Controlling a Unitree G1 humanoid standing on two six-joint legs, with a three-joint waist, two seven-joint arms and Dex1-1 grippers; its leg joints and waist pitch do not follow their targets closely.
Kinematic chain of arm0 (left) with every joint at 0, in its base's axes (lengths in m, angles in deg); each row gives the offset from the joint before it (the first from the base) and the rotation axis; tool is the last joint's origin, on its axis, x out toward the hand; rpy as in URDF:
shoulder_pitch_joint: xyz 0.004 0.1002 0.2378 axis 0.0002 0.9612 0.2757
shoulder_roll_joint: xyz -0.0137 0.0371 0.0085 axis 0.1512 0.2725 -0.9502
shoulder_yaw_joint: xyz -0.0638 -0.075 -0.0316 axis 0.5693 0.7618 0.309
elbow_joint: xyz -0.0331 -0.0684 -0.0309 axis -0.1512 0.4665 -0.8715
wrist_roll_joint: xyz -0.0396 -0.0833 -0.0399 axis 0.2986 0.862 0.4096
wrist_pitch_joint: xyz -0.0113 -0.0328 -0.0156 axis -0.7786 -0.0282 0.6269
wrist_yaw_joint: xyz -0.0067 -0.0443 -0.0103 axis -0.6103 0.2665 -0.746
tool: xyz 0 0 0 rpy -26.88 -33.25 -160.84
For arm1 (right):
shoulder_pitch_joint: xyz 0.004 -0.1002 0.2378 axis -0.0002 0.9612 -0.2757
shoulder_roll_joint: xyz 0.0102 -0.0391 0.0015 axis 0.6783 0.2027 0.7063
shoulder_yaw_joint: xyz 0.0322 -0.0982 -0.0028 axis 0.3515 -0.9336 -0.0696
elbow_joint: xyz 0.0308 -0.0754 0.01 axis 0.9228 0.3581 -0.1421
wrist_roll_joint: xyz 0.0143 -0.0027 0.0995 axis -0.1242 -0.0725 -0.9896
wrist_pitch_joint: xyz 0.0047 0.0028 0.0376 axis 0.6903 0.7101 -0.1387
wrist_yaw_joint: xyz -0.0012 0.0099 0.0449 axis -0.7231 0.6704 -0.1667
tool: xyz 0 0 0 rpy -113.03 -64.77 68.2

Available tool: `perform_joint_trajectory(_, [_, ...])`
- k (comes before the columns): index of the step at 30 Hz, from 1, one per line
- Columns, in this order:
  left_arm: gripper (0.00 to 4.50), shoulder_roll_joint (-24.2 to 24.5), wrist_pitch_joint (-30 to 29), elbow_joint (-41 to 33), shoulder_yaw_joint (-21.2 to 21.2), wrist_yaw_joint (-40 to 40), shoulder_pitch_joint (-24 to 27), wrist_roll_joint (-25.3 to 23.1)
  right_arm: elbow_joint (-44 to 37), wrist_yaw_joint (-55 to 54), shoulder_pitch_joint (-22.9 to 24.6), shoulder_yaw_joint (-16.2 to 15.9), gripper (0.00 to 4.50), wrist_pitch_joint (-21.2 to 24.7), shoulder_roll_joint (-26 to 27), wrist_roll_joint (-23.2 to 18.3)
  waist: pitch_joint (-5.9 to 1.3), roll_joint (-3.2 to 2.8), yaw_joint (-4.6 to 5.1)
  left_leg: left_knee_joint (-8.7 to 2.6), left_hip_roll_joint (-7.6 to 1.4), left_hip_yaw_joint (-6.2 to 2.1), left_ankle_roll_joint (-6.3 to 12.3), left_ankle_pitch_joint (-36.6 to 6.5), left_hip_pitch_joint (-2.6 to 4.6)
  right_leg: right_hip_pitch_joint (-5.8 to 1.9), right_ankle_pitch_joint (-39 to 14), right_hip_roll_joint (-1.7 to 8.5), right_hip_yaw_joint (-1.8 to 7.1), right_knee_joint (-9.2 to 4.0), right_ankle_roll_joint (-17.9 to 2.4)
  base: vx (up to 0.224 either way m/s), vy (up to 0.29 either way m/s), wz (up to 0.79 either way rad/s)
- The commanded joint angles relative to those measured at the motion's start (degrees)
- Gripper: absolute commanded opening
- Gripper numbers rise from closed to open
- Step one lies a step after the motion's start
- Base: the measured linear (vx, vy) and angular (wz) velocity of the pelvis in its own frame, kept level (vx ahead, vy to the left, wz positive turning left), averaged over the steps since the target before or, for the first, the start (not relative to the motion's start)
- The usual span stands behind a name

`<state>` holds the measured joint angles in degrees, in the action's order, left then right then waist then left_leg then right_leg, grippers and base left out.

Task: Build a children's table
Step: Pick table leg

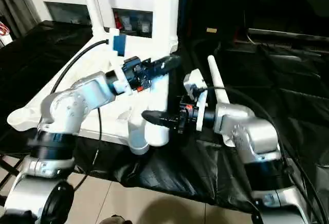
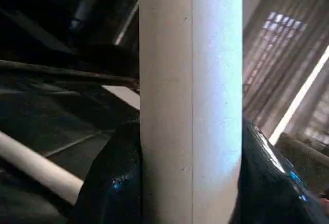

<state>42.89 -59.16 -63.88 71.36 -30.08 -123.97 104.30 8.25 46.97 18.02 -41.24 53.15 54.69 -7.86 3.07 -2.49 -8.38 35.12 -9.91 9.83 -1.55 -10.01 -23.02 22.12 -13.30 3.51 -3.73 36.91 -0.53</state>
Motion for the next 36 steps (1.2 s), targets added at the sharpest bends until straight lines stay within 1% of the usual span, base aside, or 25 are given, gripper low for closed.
perform_joint_trajectory(1, [1.85, 0.5, -0.6, -1.7, -1.1, 1.9, 0.4, 1.1, -0.5, 1.5, -0.8, 0.6, 3.93, 0.9, -0.6, -1.7, -4.18, 1.14, -0.13, -3.36, -3.40, -1.22, 3.70, -3.8, 1.23, -2.87, 0.3, 5.38, 2.99, -4.13, -13.9, 0.000, 0.000, 0.00])
perform_joint_trajectory(3, [1.85, 1.0, -1.4, -2.3, -1.7, 3.0, 0.7, 1.5, -0.6, 2.3, -1.0, 0.8, 3.93, 1.5, -0.8, -2.6, -4.22, 1.16, -0.09, -3.40, -3.40, -1.28, 3.50, -3.8, 1.22, -2.93, 0.2, 5.33, 2.98, -4.09, -13.6, 0.000, 0.000, 0.00])
perform_joint_trajectory(4, [1.85, 1.2, -1.5, -2.4, -1.9, 3.3, 0.7, 1.6, -0.6, 2.6, -1.0, 0.6, 3.93, 1.6, -1.0, -2.7, -4.22, 0.98, -0.14, -3.39, -3.42, -1.31, 3.44, -3.8, 1.22, -2.87, 0.0, 5.36, 2.97, -4.08, -13.5, 0.000, 0.000, 0.00])
perform_joint_trajectory(6, [1.85, 1.2, -1.6, -2.5, -2.0, 3.5, 0.8, 1.6, -0.7, 2.9, -1.0, 0.4, 3.93, 1.6, -1.2, -2.7, -4.20, 1.01, -0.09, -3.39, -3.36, -1.27, 3.17, -4.0, 1.21, -2.84, -0.2, 5.30, 2.98, -4.18, -13.4, 0.000, 0.000, 0.00])
perform_joint_trajectory(9, [1.85, 1.7, -1.6, -2.2, -2.4, 5.2, 0.7, 1.6, -0.6, 5.4, -1.1, -0.6, 3.93, 2.6, -2.6, -3.0, -4.22, 1.03, -0.12, -3.36, -3.28, -1.25, 2.98, -4.1, 1.22, -2.96, -0.3, 5.22, 2.99, -4.26, -13.2, 0.000, 0.000, 0.00])
perform_joint_trajectory(10, [1.85, 1.9, -1.7, -2.1, -2.5, 5.6, 0.6, 1.6, -0.5, 6.1, -1.1, -1.0, 3.76, 2.9, -3.0, -3.1, -4.22, 1.06, -0.11, -3.37, -3.31, -1.24, 2.98, -4.0, 1.20, -2.95, -0.2, 5.24, 3.01, -4.22, -13.2, 0.000, 0.000, 0.00])
perform_joint_trajectory(12, [1.85, 2.0, -1.6, -1.8, -2.5, 6.1, 0.4, 1.9, -0.4, 7.6, -1.0, -2.0, 3.76, 2.7, -3.9, -2.7, -4.28, 1.08, -0.16, -3.30, -3.33, -1.26, 3.17, -3.7, 1.18, -2.93, 0.4, 5.20, 2.95, -4.12, -13.3, 0.000, 0.000, 0.00])
perform_joint_trajectory(13, [1.85, 2.0, -1.6, -1.8, -2.6, 6.2, 0.4, 1.9, -0.4, 8.0, -0.8, -2.3, 3.60, 2.8, -4.2, -2.6, -4.27, 1.23, -0.18, -3.28, -3.29, -1.25, 3.32, -3.5, 1.15, -2.99, 0.6, 5.25, 2.95, -4.06, -13.4, 0.000, 0.000, 0.00])
perform_joint_trajectory(14, [1.85, 2.0, -1.6, -1.8, -2.6, 6.3, 0.4, 1.8, -0.5, 8.2, -0.8, -2.4, 3.42, 2.8, -4.4, -2.7, -4.25, 1.16, -0.17, -3.28, -3.31, -1.23, 3.40, -3.5, 1.16, -2.92, 0.3, 5.28, 2.94, -4.16, -13.4, 0.000, 0.000, 0.00])
perform_joint_trajectory(15, [1.85, 2.0, -1.5, -1.8, -2.7, 6.5, 0.4, 1.8, -0.5, 8.5, -0.7, -2.7, 3.42, 2.8, -4.6, -2.7, -4.26, 1.20, -0.14, -3.27, -3.31, -1.23, 3.41, -3.5, 1.13, -2.95, 0.1, 5.25, 2.95, -4.12, -13.4, 0.000, 0.000, 0.00])
perform_joint_trajectory(17, [1.85, 2.0, -1.5, -2.0, -2.9, 6.8, 0.6, 1.8, -0.2, 9.0, -0.8, -3.2, 3.25, 2.7, -4.8, -2.4, -4.25, 1.35, -0.14, -3.24, -3.30, -1.19, 3.52, -3.6, 1.15, -2.94, -0.2, 5.27, 2.97, -4.18, -13.5, 0.000, 0.000, 0.00])
perform_joint_trajectory(18, [1.85, 1.9, -1.5, -2.1, -3.0, 6.8, 0.7, 1.7, -0.1, 9.2, -0.9, -3.4, 3.12, 2.7, -4.8, -2.2, -4.26, 1.26, -0.13, -3.26, -3.34, -1.23, 3.55, -3.4, 1.16, -2.90, -0.2, 5.24, 2.94, -4.12, -13.5, 0.000, 0.000, 0.00])
perform_joint_trajectory(19, [1.85, 1.9, -1.5, -2.2, -3.0, 6.9, 0.8, 1.7, 0.1, 9.3, -1.0, -3.4, 3.12, 2.7, -4.8, -2.1, -4.26, 1.30, -0.13, -3.23, -3.31, -1.20, 3.55, -3.4, 1.15, -2.92, -0.2, 5.27, 2.96, -4.15, -13.5, 0.000, 0.000, 0.00])
perform_joint_trajectory(21, [1.85, 1.7, -1.5, -2.2, -3.0, 6.8, 0.7, 1.7, 0.3, 9.3, -1.1, -3.5, 2.87, 2.6, -4.7, -2.0, -4.26, 1.30, -0.17, -3.22, -3.32, -1.21, 3.61, -3.3, 1.14, -2.90, -0.2, 5.28, 2.95, -4.13, -13.5, 0.000, 0.000, 0.00])
perform_joint_trajectory(23, [1.85, 1.5, -1.3, -2.0, -3.0, 6.7, 0.6, 1.5, 0.6, 9.3, -1.2, -3.7, 2.76, 2.5, -4.5, -1.9, -4.28, 1.32, -0.18, -3.17, -3.27, -1.20, 3.66, -3.2, 1.11, -2.95, -0.3, 5.28, 2.95, -4.13, -13.5, 0.000, 0.000, 0.00])
perform_joint_trajectory(24, [1.85, 1.5, -1.2, -2.0, -3.0, 6.7, 0.6, 1.5, 0.7, 9.2, -1.2, -3.8, 2.67, 2.5, -4.4, -1.9, -4.28, 1.23, -0.21, -3.20, -3.34, -1.24, 3.68, -3.3, 1.12, -2.92, -0.4, 5.29, 2.92, -4.14, -13.5, 0.000, 0.000, 0.00])
perform_joint_trajectory(25, [1.85, 1.5, -1.2, -2.0, -3.0, 6.7, 0.6, 1.5, 0.7, 9.2, -1.2, -3.8, 2.55, 2.5, -4.4, -1.9, -4.29, 1.25, -0.18, -3.21, -3.36, -1.26, 3.67, -3.3, 1.14, -2.90, -0.3, 5.26, 2.92, -4.10, -13.5, 0.000, 0.000, 0.00])
perform_joint_trajectory(26, [1.85, 1.4, -1.1, -1.9, -2.9, 6.6, 0.6, 1.5, 0.7, 9.1, -1.1, -3.9, 2.55, 2.5, -4.3, -2.0, -4.30, 1.25, -0.18, -3.21, -3.35, -1.26, 3.72, -3.2, 1.15, -2.88, -0.1, 5.24, 2.91, -4.09, -13.6, 0.000, 0.000, 0.00])
perform_joint_trajectory(28, [1.85, 1.3, -0.8, -1.6, -2.8, 6.3, 0.5, 1.4, 0.5, 9.1, -0.9, -4.1, 2.27, 2.6, -4.1, -2.2, -4.31, 1.22, -0.18, -3.19, -3.36, -1.24, 3.72, -3.4, 1.20, -2.86, -0.1, 5.28, 2.91, -4.11, -13.8, 0.000, 0.000, 0.00])
perform_joint_trajectory(29, [1.85, 1.3, -0.7, -1.6, -2.8, 6.2, 0.5, 1.4, 0.4, 9.1, -0.8, -4.1, 2.27, 2.7, -4.0, -2.2, -4.30, 1.14, -0.18, -3.18, -3.35, -1.25, 3.67, -3.4, 1.16, -2.87, -0.1, 5.28, 2.92, -4.09, -13.8, 0.000, 0.000, 0.00])
perform_joint_trajectory(31, [1.85, 1.3, -0.7, -1.5, -2.8, 6.2, 0.4, 1.3, 0.4, 9.1, -0.8, -4.1, 2.18, 2.7, -4.0, -2.2, -4.31, 1.21, -0.20, -3.19, -3.34, -1.25, 3.65, -3.4, 1.16, -2.90, -0.1, 5.28, 2.93, -4.11, -13.7, 0.000, 0.000, 0.00])
perform_joint_trajectory(34, [1.85, 1.1, -0.3, -1.1, -2.6, 6.0, 0.2, 1.1, 0.4, 8.7, -0.5, -4.2, 1.95, 1.8, -3.6, -1.4, -4.35, 1.15, -0.20, -3.15, -3.34, -1.24, 3.66, -3.2, 1.18, -2.87, 0.4, 5.26, 2.94, -4.05, -13.8, 0.000, 0.000, 0.00])
perform_joint_trajectory(36, [1.85, 1.0, -0.2, -1.0, -2.6, 5.9, 0.2, 1.0, 0.6, 8.0, -0.5, -4.0, 1.92, 1.7, -3.3, -1.3, -4.38, 1.16, -0.20, -3.14, -3.33, -1.26, 3.75, -2.9, 1.16, -2.89, 1.0, 5.22, 2.91, -3.97, -13.9, 0.000, 0.000, 0.00])
